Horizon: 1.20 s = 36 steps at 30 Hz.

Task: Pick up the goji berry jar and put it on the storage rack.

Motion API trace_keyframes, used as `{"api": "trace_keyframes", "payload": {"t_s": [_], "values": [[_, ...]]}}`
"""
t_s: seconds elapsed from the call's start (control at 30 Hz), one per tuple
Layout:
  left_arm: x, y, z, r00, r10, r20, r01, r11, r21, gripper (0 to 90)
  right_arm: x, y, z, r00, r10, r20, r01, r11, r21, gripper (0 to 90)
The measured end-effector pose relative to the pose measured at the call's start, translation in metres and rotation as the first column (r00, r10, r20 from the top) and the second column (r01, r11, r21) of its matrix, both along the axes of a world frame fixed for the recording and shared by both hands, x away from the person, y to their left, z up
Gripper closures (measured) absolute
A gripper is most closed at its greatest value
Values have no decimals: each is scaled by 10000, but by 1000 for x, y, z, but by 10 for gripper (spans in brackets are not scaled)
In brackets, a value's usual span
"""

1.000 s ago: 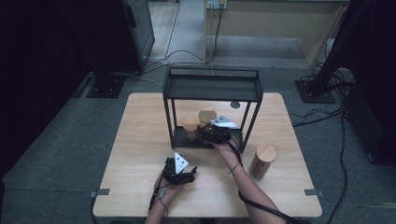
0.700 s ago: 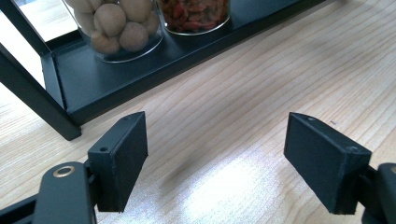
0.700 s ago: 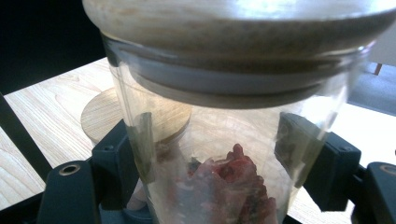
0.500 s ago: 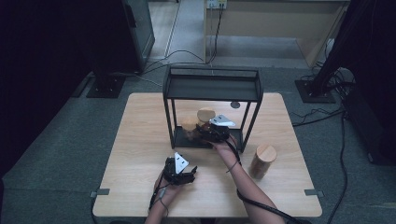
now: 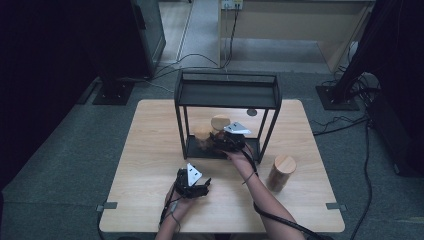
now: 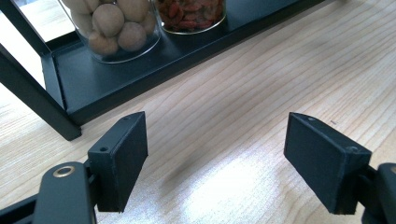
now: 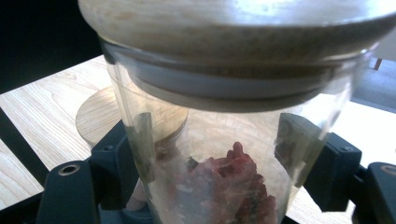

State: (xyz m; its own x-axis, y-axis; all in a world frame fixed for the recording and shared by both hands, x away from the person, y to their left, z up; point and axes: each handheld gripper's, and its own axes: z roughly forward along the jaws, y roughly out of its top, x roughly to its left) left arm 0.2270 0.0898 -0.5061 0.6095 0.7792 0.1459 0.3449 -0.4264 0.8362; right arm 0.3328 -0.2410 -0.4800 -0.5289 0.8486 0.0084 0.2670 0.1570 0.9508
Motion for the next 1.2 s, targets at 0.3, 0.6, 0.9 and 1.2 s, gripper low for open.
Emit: {"api": "trace_keyframes", "payload": {"t_s": [0.3, 0.6, 0.9, 1.2], "values": [[0, -1, 0, 10000, -29, 14, 29, 10000, 65, 217, -4, 4, 4, 10000, -57, -80, 54, 9992, -402, 204], [0, -1, 0, 10000, -39, 19, 39, 9999, 93, 217, -9, -1, 7, 9997, -89, -249, 85, 9998, -153, 203], [0, -1, 0, 10000, -25, 24, 25, 10000, 78, 217, -16, -5, 11, 9988, -110, -487, 101, 9998, -176, 203], [1, 1, 0, 10000, 41, -80, -42, 9999, -118, 217, -23, -10, 13, 9975, -25, -713, 5, 9996, -286, 203]]}}
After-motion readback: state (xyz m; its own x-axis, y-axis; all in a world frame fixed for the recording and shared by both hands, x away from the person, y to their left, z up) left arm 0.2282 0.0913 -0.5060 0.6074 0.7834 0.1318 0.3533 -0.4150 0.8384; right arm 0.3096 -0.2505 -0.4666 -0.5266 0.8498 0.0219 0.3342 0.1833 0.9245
